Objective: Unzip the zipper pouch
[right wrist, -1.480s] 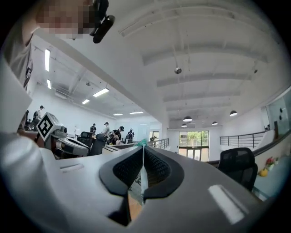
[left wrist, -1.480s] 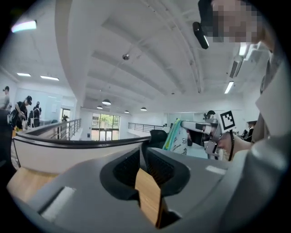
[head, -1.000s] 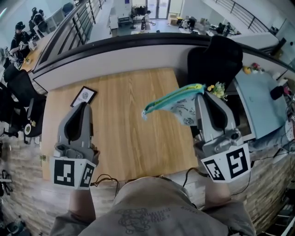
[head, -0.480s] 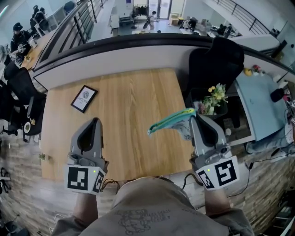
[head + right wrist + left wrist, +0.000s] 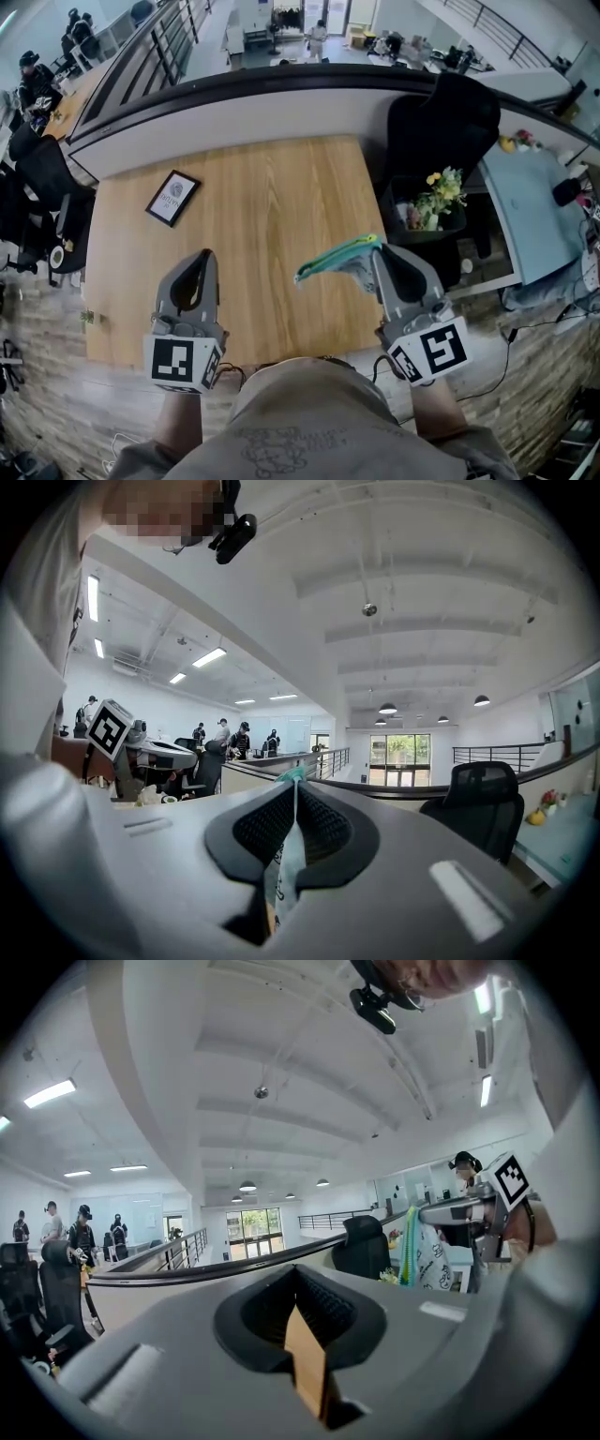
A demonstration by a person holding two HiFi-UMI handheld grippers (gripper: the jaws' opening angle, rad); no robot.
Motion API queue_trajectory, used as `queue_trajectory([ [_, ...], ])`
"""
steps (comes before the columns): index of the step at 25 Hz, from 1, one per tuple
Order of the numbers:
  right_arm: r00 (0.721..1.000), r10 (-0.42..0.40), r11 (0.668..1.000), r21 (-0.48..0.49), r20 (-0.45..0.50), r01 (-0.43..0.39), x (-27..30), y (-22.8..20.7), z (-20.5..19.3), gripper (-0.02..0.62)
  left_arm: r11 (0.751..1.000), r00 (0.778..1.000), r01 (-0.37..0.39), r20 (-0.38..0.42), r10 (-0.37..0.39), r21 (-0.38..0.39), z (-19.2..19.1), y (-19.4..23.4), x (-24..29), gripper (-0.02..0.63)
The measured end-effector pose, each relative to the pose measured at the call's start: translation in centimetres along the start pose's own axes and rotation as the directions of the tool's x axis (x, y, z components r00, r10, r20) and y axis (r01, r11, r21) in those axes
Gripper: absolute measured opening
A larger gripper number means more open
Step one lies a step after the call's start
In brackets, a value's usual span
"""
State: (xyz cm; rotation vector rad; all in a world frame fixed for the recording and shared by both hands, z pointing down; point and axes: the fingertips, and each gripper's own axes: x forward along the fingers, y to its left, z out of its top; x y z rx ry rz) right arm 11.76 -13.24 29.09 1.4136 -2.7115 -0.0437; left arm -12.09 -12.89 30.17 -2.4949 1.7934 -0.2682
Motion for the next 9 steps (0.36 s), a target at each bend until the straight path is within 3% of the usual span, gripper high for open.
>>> queue_trajectory([
  [9,1.000,0.004,1.000,-0.006,-0.011,-0.004,0.84,0.44,-0.27,0.017,0.999,1.000,0.010,-0.011,-0.011,-0.030,-0.31,0.20,0.17,-0.002],
])
